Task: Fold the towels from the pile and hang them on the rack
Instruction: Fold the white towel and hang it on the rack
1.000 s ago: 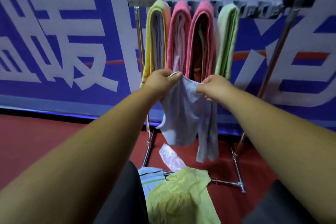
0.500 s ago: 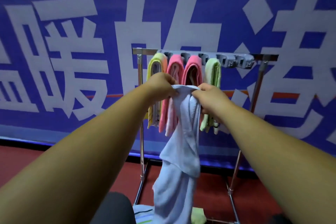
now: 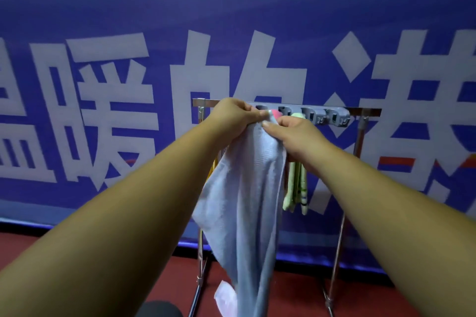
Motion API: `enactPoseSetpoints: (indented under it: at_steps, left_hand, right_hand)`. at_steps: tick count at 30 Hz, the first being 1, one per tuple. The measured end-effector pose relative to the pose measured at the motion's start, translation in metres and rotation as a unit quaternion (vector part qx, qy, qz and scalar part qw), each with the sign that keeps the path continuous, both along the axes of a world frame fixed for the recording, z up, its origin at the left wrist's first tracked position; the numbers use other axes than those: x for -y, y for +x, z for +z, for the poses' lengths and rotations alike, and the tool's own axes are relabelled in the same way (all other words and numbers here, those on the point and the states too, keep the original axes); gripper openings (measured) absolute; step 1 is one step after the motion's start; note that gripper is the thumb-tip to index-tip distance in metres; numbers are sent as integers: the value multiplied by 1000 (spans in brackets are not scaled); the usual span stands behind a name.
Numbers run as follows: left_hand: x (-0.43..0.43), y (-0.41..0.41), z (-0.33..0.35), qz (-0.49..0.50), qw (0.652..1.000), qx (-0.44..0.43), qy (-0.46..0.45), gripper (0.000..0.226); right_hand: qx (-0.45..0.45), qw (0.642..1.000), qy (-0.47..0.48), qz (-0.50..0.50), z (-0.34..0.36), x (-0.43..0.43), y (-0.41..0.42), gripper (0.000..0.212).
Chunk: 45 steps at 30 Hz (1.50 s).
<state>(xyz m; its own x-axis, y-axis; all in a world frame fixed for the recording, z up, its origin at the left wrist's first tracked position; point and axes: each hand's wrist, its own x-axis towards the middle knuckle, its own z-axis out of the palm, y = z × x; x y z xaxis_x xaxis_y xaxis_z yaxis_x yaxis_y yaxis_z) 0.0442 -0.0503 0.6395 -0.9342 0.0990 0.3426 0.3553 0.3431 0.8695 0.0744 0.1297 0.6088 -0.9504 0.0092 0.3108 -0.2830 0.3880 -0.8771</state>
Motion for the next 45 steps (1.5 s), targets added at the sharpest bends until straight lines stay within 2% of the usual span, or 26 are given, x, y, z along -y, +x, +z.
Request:
enactPoseSetpoints:
  at_steps: [2, 5, 7, 10, 14, 20, 25, 28, 30, 33, 36, 38, 41, 45]
  left_hand:
    - [0, 5, 7, 4, 1000, -10, -25, 36]
    - [0, 13, 15, -3, 999, -37, -37, 34]
    - [1, 18, 19, -2, 998, -51, -39, 37]
    - [3, 24, 20, -7, 997, -59, -38, 50]
    - [11, 29, 13, -41, 998, -38, -39, 55]
    - [41, 26, -1, -27, 990, -42, -134, 57]
    - [74, 21, -4, 26, 981, -25, -190, 36]
    - [95, 13, -8, 53, 974, -26, -218, 41]
    - [103, 10, -9, 54, 974, -32, -220, 36]
    - [110, 10, -7, 30, 979, -31, -200, 9]
    - [108, 11, -2, 20, 980, -35, -194, 16]
    - [103, 12, 4, 21, 984, -54, -169, 13]
    - [92, 17, 14, -3, 983, -99, -154, 1]
    - [64, 27, 29, -14, 975, -141, -170, 24]
  right_hand:
    - [-1, 1000, 1, 5, 9, 1, 6, 59]
    - [-1, 1000, -14, 20, 20, 1, 14, 33]
    - [-3, 999, -36, 26, 27, 0, 15, 24]
    - [-21, 997, -69, 19, 34, 1, 16, 22]
    - [-67, 994, -76, -52, 46, -1, 13, 17]
    - [-95, 978, -134, -131, 55, -16, 8, 20]
    - [-95, 961, -184, -182, 53, -39, 5, 21]
    - [-94, 949, -230, -196, 51, -50, 4, 20]
    - [-86, 944, -267, -176, 52, -53, 6, 16]
    - [-66, 932, -348, -72, 52, -53, 4, 12]
    - [-2, 919, -387, 72, 53, -50, 17, 16]
    - [40, 919, -361, 157, 53, -47, 32, 23]
    - [62, 922, -318, 213, 51, -31, 46, 26]
    - [75, 936, -243, 244, 49, -9, 43, 17]
